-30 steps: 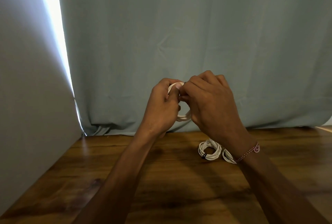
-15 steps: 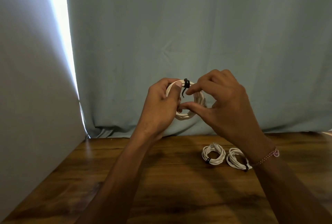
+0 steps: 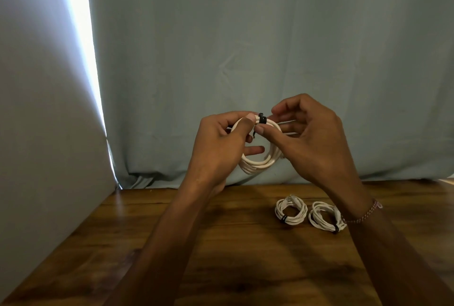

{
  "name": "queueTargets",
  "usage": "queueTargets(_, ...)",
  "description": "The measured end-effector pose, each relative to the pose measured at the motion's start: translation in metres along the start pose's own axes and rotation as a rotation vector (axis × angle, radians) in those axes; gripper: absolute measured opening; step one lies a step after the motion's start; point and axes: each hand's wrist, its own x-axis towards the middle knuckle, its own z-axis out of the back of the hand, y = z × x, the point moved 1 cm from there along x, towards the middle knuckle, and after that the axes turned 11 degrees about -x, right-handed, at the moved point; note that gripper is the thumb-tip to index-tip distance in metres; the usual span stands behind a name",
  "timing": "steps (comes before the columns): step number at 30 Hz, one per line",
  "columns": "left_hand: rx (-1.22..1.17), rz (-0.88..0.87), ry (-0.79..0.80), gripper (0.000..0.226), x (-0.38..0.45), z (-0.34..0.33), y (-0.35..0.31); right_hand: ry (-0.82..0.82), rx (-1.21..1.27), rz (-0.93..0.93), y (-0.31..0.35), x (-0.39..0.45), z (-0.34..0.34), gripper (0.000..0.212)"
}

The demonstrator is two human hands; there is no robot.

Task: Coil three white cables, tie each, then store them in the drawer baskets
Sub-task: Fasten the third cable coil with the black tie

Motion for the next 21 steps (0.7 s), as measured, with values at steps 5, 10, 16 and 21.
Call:
queueTargets(5,0.155,-0.012,-0.013,0.020,-0.001,0.003,0.000,-0.034,-0.187,0.312,-0.001,-0.001,0.003,0.033)
queueTargets(10,0.243,0.015,-0.015,0.028,0.000,0.006,-0.004,0.006,-0.253,0.484,-0.003,0.001,0.004,0.023)
queueTargets(16,0.277,0.044,-0.004,0.033,0.002,0.009,-0.006,0.028,-0.240,0.532,-0.003,0.001,0.003,0.030)
queueTargets(21,0.290,0.038,0.004,0.035,0.003,0.012,-0.008,0.068,-0.263,0.554,-0.005,0.000,-0.002,0.027)
